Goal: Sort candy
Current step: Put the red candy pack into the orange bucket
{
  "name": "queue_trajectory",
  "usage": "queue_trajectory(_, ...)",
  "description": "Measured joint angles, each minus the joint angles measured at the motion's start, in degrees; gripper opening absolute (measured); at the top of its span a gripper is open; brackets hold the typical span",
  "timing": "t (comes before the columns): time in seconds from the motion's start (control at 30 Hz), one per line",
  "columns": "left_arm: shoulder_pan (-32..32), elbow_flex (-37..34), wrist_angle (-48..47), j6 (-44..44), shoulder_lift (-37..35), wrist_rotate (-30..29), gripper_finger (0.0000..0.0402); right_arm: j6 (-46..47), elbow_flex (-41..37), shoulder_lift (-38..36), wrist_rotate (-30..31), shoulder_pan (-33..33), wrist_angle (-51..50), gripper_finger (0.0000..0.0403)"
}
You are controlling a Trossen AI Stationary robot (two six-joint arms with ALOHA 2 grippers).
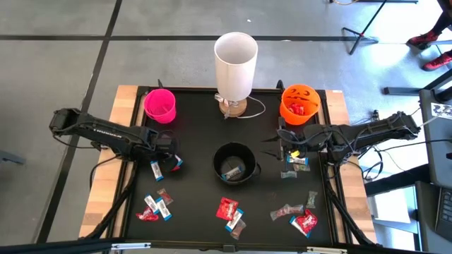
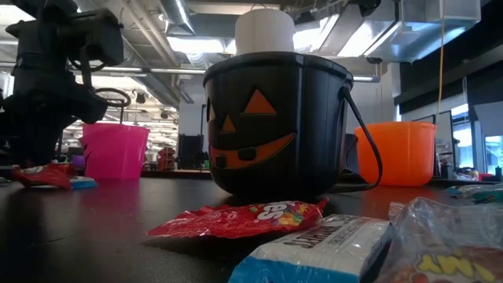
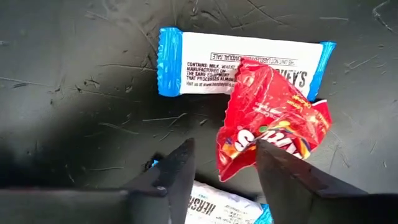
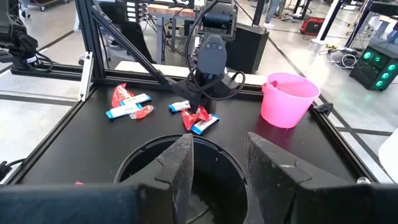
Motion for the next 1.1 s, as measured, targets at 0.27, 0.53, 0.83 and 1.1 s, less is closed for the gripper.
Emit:
queue_trajectory(0.27,0.0,0.0,0.6,-0.2,0.0,1.5,0.0065,-1.3,0.0,0.0,0.0,0.0,0.0,0.0143)
queue_trajectory(0.53,0.0,2.1,0.7,-1.2,-2.2,1.3,0.0003,-1.3,0.0,0.0,0.0,0.0,0.0,0.0143)
queue_trajectory(0.83,-1.6,11.9,1.5,2.1,-5.7,-7.7,0.0001,-1.3,0.0,0.0,0.0,0.0,0.0,0.0143)
queue_trajectory(1.1,-3.3,19.4,16.9,15.4,-5.7,-23.5,0.0000,-1.3,0.0,2.7,0.0,0.0,4.9,0.0143)
